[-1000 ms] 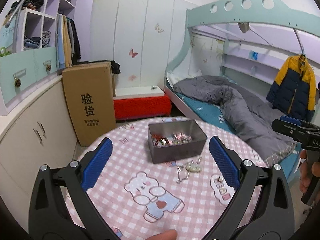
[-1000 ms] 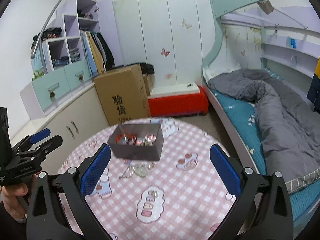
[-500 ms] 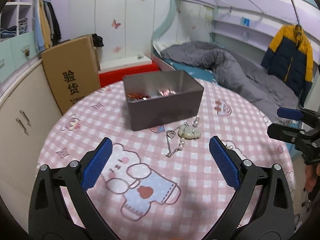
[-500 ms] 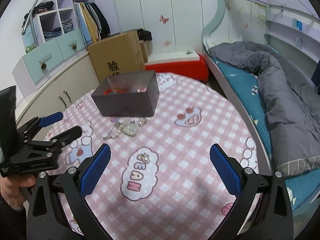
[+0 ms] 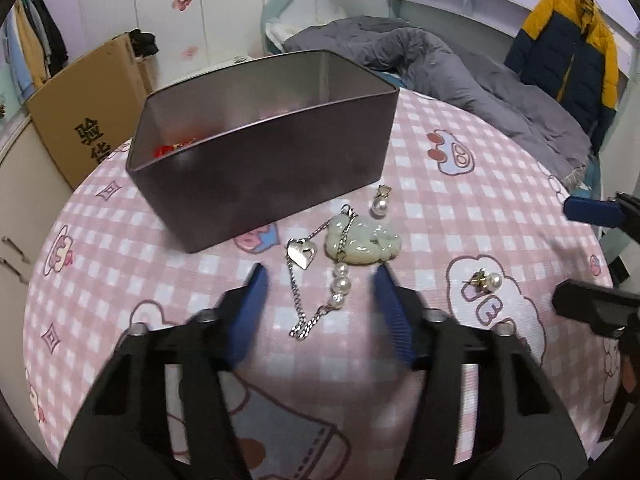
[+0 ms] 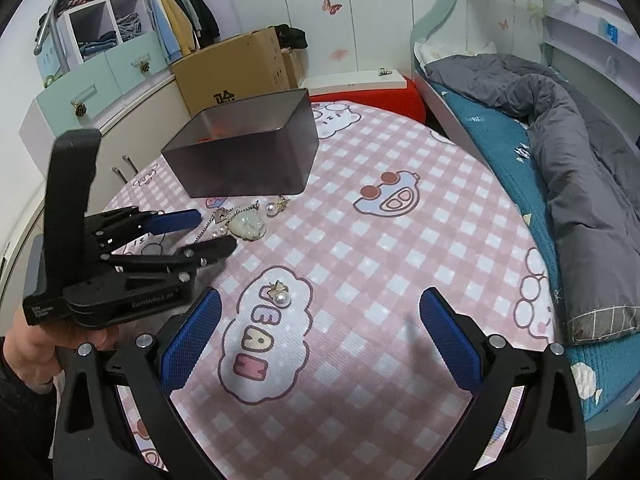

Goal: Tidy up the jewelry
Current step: 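Grasp a pearl chain with the left tool while the right tool grasps a pearl earring, then carry the pearl chain and earring over the grey box and open both tools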

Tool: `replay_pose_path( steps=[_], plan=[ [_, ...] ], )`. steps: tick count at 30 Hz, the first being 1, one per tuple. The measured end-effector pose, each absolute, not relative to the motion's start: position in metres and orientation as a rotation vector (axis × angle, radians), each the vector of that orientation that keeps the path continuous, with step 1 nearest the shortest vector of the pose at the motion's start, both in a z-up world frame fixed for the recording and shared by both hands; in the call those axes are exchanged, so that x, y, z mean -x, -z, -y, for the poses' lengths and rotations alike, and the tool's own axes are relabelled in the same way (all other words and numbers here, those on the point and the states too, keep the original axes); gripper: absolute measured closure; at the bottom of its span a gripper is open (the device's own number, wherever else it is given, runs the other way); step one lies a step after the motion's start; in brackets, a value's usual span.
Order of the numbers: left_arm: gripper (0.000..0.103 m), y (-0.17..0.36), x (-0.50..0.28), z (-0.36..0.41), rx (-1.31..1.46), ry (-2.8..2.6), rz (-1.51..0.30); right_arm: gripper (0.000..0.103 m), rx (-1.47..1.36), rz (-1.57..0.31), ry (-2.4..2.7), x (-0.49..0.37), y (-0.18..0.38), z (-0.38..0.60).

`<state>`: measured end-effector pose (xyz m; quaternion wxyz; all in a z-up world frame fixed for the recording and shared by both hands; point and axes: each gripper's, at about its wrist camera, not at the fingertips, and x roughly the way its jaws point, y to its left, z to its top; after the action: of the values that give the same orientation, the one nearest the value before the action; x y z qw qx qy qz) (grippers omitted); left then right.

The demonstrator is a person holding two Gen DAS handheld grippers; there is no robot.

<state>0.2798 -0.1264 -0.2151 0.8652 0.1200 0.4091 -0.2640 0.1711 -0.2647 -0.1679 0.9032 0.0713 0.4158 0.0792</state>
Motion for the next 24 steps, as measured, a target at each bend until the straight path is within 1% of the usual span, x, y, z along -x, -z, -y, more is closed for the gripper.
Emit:
replay_pose_path(
  steps=[1, 2, 3, 7, 8, 9, 10, 11, 12, 14, 16, 18, 20, 24],
  plan=[
    [0.075, 0.215, -0.28, 0.126, -0.247, 0.562, -0.857, 0.007, -0.148, -0.864, -0.166, -0.172, 0.169, 0.264],
    [0.089, 0.214, -0.28, 0.124, -0.238, 0.572, -0.859, 0.007, -0.148, -0.867, -0.168, -0.174, 0.17, 0.264],
    [0.094, 0.214, -0.279, 0.122, -0.22, 0.585, -0.865, 0.007, -0.146, -0.869, -0.171, -0.176, 0.171, 0.263],
    [0.094, 0.215, -0.275, 0.104, -0.146, 0.596, -0.882, 0.008, -0.116, -0.879, -0.191, -0.18, 0.178, 0.255],
    [0.094, 0.214, -0.272, 0.099, -0.132, 0.594, -0.882, 0.011, -0.107, -0.884, -0.196, -0.182, 0.18, 0.252],
    [0.094, 0.213, -0.27, 0.096, -0.126, 0.592, -0.881, 0.018, -0.1, -0.889, -0.202, -0.183, 0.181, 0.25],
    [0.094, 0.212, -0.268, 0.092, -0.118, 0.589, -0.88, 0.022, -0.092, -0.894, -0.211, -0.185, 0.184, 0.247],
    [0.094, 0.211, -0.265, 0.086, -0.106, 0.584, -0.879, 0.033, -0.084, -0.898, -0.219, -0.186, 0.185, 0.243],
    [0.094, 0.21, -0.264, 0.082, -0.096, 0.582, -0.878, 0.041, -0.069, -0.902, -0.224, -0.188, 0.187, 0.239],
    [0.094, 0.205, -0.259, 0.072, -0.07, 0.578, -0.87, 0.046, -0.014, -0.893, -0.208, -0.189, 0.19, 0.232],
    [0.094, 0.199, -0.256, 0.066, -0.051, 0.575, -0.859, 0.062, 0.016, -0.888, -0.213, -0.188, 0.189, 0.227],
    [0.094, 0.192, -0.252, 0.059, -0.032, 0.579, -0.845, 0.083, 0.031, -0.885, -0.213, -0.187, 0.19, 0.225],
    [0.094, 0.183, -0.247, 0.055, -0.021, 0.582, -0.825, 0.093, 0.028, -0.887, -0.23, -0.185, 0.19, 0.225],
    [0.094, 0.169, -0.241, 0.046, 0.0, 0.59, -0.792, 0.093, -0.008, -0.879, -0.263, -0.179, 0.185, 0.225]
  ],
)
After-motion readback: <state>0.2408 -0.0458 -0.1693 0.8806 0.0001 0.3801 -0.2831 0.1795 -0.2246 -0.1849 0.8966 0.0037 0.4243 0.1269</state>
